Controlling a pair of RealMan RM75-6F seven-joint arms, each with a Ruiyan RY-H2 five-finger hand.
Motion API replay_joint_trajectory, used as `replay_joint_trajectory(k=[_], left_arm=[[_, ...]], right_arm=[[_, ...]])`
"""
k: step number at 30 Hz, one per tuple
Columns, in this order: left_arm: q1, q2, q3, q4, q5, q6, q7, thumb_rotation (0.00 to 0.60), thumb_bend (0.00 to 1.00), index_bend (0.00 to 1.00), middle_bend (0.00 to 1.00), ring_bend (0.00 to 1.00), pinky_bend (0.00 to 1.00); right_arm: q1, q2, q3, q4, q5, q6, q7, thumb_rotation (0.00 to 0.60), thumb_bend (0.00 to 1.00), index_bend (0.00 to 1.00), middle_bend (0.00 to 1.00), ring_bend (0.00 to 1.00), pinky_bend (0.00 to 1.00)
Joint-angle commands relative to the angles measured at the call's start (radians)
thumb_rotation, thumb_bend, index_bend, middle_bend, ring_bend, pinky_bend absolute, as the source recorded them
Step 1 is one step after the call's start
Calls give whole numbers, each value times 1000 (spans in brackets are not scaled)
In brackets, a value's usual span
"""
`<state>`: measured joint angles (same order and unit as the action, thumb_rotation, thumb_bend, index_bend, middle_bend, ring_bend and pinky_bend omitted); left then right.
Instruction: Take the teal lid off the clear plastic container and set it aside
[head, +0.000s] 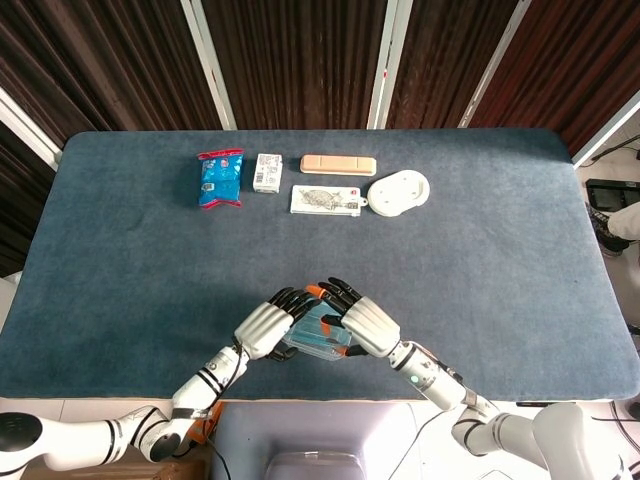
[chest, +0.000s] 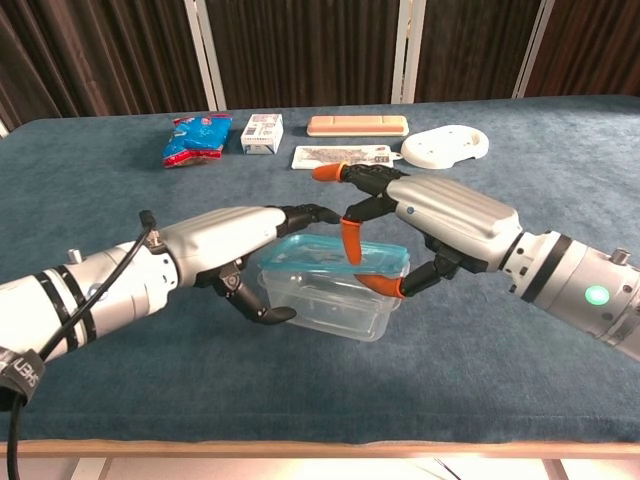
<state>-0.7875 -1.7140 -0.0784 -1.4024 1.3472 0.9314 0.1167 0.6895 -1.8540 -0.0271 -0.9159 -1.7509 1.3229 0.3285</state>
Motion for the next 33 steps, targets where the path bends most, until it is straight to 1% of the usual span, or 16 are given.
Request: replay_joint_trajectory(k=[1, 5, 9, 14, 19, 24, 27, 33], left_arm=[[9, 1, 2, 6, 26, 24, -16, 600, 282, 0, 0, 0, 13], [23, 17, 2, -8, 48, 59, -21, 600, 283, 0, 0, 0, 2], [50, 56, 8, -49, 74, 108, -11, 600, 283, 0, 0, 0, 0], [63, 81, 11, -70, 73, 117, -4, 600, 281, 0, 0, 0, 0], [87, 114, 12, -87, 96, 160, -7, 600, 283, 0, 0, 0, 0], [115, 162, 11, -104, 103, 194, -31, 600, 282, 0, 0, 0, 0], [135, 197, 13, -115, 110, 219, -41, 600, 282, 0, 0, 0, 0], [199, 292, 31, -125, 140, 306, -39, 600, 281, 0, 0, 0, 0]], right_arm=[[0, 0, 1, 0, 0, 2, -3, 600, 702, 786, 160, 0, 0], [0, 4, 9, -8, 1, 16, 2, 600, 704, 789, 163, 0, 0], [1, 15, 23, -28, 0, 47, 15, 600, 707, 796, 168, 0, 0], [4, 32, 34, -56, -10, 75, -6, 600, 707, 799, 169, 0, 0], [5, 66, 58, -89, -15, 117, -31, 600, 707, 799, 170, 0, 0], [4, 121, 94, -128, -4, 154, -40, 600, 707, 799, 175, 0, 0], [0, 170, 105, -137, -5, 168, -75, 600, 707, 799, 176, 0, 0], [-39, 268, 92, -102, -11, 202, -146, 600, 707, 799, 175, 0, 0]])
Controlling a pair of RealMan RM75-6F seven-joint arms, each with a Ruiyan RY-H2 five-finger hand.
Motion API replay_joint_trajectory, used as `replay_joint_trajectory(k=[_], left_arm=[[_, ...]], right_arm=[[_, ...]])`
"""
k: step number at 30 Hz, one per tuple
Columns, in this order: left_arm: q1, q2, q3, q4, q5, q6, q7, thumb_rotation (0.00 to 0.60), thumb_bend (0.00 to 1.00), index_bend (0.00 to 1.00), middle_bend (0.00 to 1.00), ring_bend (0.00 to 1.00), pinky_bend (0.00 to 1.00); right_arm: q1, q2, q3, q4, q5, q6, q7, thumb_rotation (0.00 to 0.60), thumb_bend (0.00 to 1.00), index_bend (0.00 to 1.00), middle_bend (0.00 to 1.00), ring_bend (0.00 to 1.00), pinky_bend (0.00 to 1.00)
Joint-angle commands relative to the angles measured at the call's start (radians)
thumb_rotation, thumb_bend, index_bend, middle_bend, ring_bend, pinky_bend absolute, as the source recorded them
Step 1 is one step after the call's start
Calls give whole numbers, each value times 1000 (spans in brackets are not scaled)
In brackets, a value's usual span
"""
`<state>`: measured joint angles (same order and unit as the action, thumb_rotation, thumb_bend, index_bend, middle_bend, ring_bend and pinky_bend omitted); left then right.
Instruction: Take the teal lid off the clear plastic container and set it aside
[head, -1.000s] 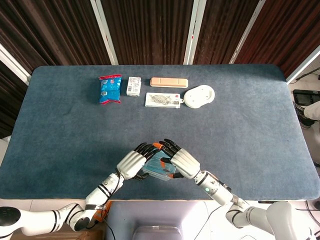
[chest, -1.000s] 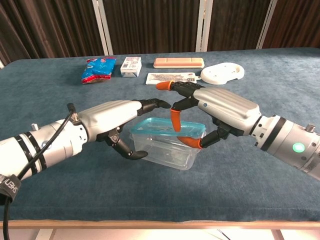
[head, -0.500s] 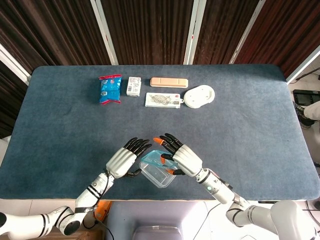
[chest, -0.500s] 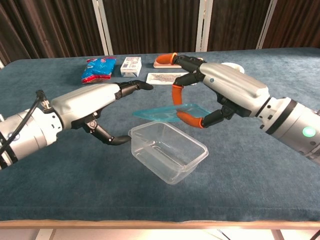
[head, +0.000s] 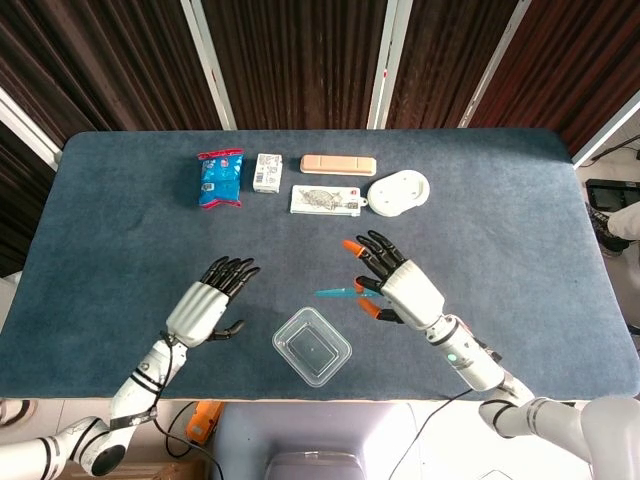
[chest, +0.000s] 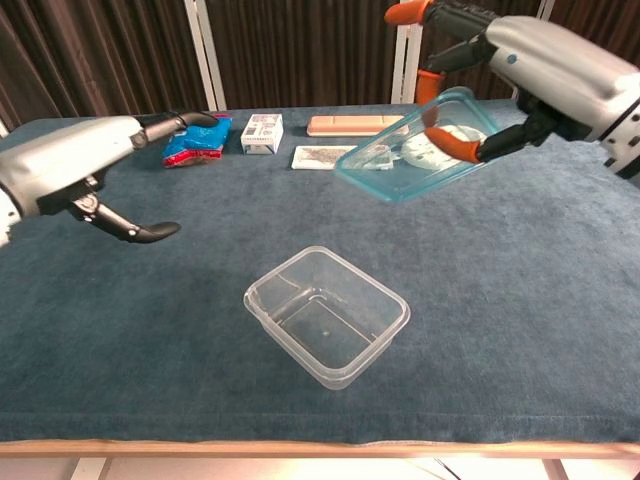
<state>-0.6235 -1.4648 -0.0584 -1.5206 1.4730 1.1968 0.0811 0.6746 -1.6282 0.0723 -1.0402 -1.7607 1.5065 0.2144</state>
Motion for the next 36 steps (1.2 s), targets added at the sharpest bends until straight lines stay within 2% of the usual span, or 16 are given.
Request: replay_joint_trajectory(k=[1, 6, 12, 16, 18, 21, 24, 29, 32, 36], left_arm=[[51, 60, 15, -9, 14, 58, -11, 600, 281, 0, 0, 0, 0], [115, 117, 42, -4, 24, 111, -69, 600, 281, 0, 0, 0, 0], [146, 95, 63, 50, 17, 95, -111, 600, 281, 0, 0, 0, 0], [151, 73, 60, 78, 13, 80, -123, 600, 281, 0, 0, 0, 0], [154, 69, 57, 87, 13, 79, -130, 600, 281, 0, 0, 0, 0], [163, 71, 53, 94, 11, 81, -138, 600, 282, 0, 0, 0, 0], [175, 81, 52, 96, 11, 90, -146, 600, 282, 0, 0, 0, 0], [199, 117, 61, 72, 20, 102, -165, 600, 283, 0, 0, 0, 0], [213, 162, 76, 35, 24, 95, -189, 600, 282, 0, 0, 0, 0], [224, 240, 100, -29, 21, 60, -218, 600, 283, 0, 0, 0, 0]], right_arm=[[-36, 57, -15, 43, 0, 19, -44, 600, 707, 799, 175, 0, 0], [-78, 53, -61, 177, 19, -30, -56, 600, 707, 800, 175, 0, 0], [-82, -68, -105, 343, 32, -137, -2, 600, 707, 779, 175, 0, 0], [-81, -135, -120, 412, 27, -156, 21, 600, 706, 609, 153, 0, 0], [-83, -153, -124, 426, 31, -167, 32, 600, 646, 425, 106, 0, 0], [-86, -151, -131, 407, 34, -180, 52, 600, 463, 166, 31, 0, 0], [-90, -130, -138, 364, 34, -183, 48, 600, 323, 19, 1, 0, 0], [-99, -54, -160, 262, 30, -209, -20, 600, 166, 0, 0, 0, 0], [-101, 21, -179, 178, 28, -248, -99, 600, 116, 0, 0, 0, 0], [-100, 160, -211, 1, 43, -337, -219, 600, 75, 0, 0, 0, 0]])
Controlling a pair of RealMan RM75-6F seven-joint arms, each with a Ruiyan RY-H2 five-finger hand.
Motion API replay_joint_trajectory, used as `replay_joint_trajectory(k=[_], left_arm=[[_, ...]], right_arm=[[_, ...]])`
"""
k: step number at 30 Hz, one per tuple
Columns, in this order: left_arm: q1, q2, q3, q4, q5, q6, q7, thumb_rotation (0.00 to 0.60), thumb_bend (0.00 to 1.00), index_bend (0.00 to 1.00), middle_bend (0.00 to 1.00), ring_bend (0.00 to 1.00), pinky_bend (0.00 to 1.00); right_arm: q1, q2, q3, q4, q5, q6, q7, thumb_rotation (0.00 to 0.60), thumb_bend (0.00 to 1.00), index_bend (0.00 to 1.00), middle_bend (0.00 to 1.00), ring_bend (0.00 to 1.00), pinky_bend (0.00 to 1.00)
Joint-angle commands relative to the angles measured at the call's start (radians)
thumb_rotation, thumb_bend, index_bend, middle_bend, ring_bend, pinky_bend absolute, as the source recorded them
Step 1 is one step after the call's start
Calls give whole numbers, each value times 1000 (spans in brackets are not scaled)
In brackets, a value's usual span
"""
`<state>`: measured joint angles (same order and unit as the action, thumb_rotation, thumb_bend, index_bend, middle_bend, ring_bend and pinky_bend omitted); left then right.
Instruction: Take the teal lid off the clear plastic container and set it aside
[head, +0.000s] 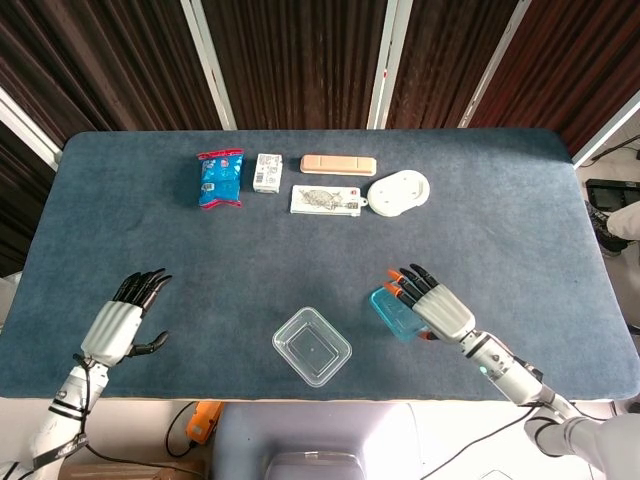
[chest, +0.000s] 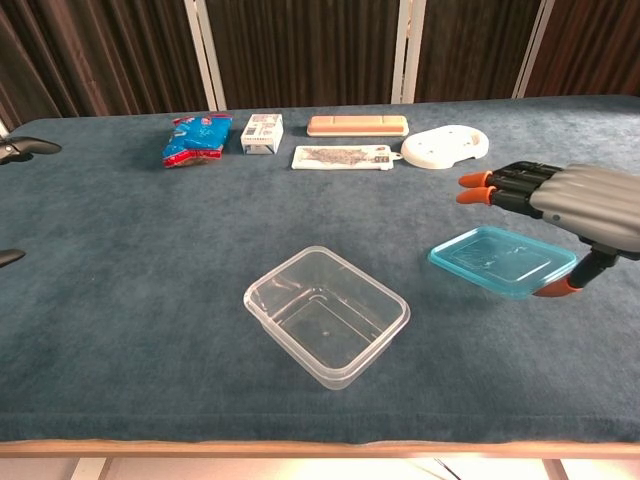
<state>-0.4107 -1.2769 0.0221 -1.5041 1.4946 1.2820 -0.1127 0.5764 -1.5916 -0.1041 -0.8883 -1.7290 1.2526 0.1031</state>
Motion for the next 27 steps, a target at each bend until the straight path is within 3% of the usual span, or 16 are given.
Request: replay_joint_trajectory(k=[1, 4, 8, 11, 14, 17, 19, 23, 27], left_arm=[[13, 69, 24, -59, -2, -33, -32, 600, 283, 0, 0, 0, 0], [21, 114, 32, -92, -3, -43, -43, 600, 282, 0, 0, 0, 0], [48, 184, 50, -139, -21, -41, 25, 600, 282, 0, 0, 0, 0], [98, 203, 40, -164, -36, 43, 88, 600, 282, 0, 0, 0, 0], [163, 190, 26, -153, -46, 158, 172, 600, 285, 0, 0, 0, 0], [227, 174, 29, -139, -59, 240, 220, 600, 291, 0, 0, 0, 0], [264, 154, 33, -112, -45, 283, 173, 600, 296, 0, 0, 0, 0], [303, 111, 45, -12, 9, 327, 37, 600, 302, 0, 0, 0, 0], [312, 97, 36, 21, 27, 337, 56, 600, 309, 0, 0, 0, 0]], right_arm=[[-2, 157, -41, -201, 19, -104, -126, 600, 67, 0, 0, 0, 0], [-7, 257, -46, -352, 43, -129, -165, 600, 61, 0, 0, 0, 0], [-55, 389, -38, -541, 79, -61, -141, 600, 57, 0, 0, 0, 0], [-120, 505, -47, -689, 148, -20, -150, 600, 57, 0, 0, 0, 0], [-219, 571, -44, -799, 251, 71, -257, 600, 57, 0, 0, 0, 0], [-342, 532, -25, -799, 316, 234, -359, 600, 57, 0, 0, 0, 0], [-413, 481, -13, -757, 332, 323, -342, 600, 58, 0, 0, 0, 0], [-455, 468, -9, -717, 296, 368, -317, 600, 58, 0, 0, 0, 0], [-464, 463, 13, -706, 309, 348, -320, 600, 58, 0, 0, 0, 0]])
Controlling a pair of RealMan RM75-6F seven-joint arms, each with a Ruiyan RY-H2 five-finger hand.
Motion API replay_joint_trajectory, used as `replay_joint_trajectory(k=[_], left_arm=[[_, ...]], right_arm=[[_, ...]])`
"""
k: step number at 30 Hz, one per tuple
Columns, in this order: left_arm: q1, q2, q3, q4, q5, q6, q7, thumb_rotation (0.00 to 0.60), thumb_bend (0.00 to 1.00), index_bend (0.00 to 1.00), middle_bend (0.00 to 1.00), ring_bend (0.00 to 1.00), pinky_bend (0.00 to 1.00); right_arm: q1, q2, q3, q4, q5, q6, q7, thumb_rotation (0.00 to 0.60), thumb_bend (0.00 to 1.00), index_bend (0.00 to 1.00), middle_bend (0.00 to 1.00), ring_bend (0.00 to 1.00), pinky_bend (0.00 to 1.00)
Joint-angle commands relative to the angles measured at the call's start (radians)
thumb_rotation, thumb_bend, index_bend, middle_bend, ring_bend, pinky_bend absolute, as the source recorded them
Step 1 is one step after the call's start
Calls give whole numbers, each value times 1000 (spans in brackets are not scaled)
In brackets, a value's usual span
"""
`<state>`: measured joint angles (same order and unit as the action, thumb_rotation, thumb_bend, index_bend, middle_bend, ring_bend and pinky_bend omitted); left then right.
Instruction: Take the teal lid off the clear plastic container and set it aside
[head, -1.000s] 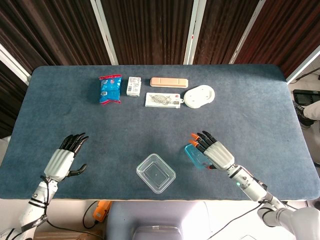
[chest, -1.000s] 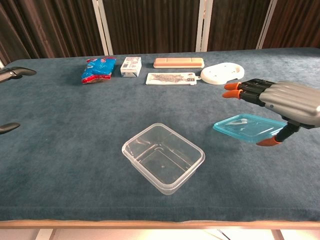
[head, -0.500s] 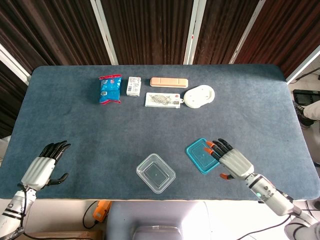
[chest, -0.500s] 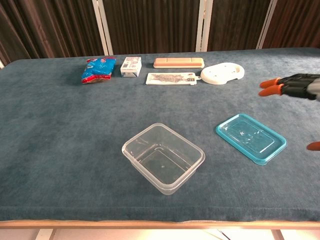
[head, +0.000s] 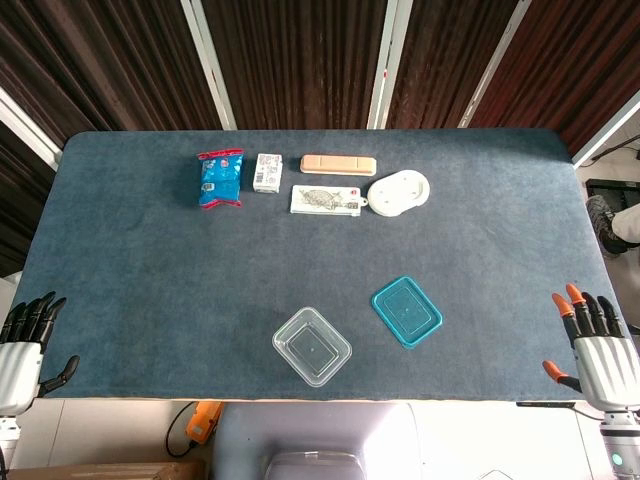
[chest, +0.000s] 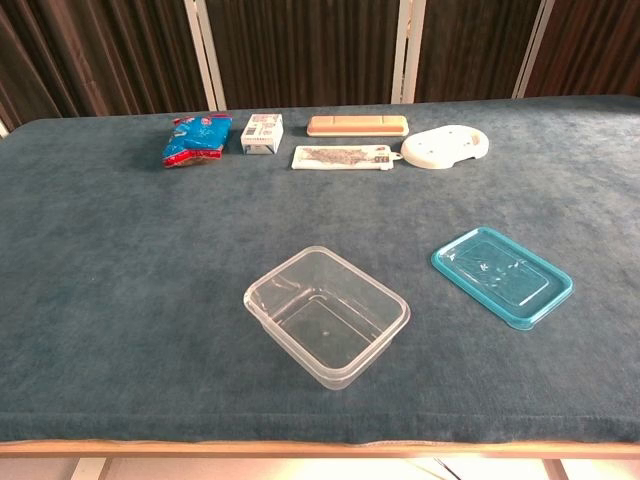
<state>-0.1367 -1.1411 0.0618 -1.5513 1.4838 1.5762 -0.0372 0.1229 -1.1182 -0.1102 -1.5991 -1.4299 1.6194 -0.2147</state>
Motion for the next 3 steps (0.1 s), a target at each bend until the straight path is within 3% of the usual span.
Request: replay_joint_trajectory(k=[1, 3], left_arm=[[40, -42, -7, 70, 41, 47, -13, 600, 308, 0, 0, 0, 0], [44, -47, -12, 73, 46, 51, -9, 600, 308, 0, 0, 0, 0]], right_arm=[[-11, -9, 23, 5, 11, -26, -1, 600, 58, 0, 0, 0, 0], [-12, -8, 30, 6, 8, -37, 1, 600, 58, 0, 0, 0, 0]])
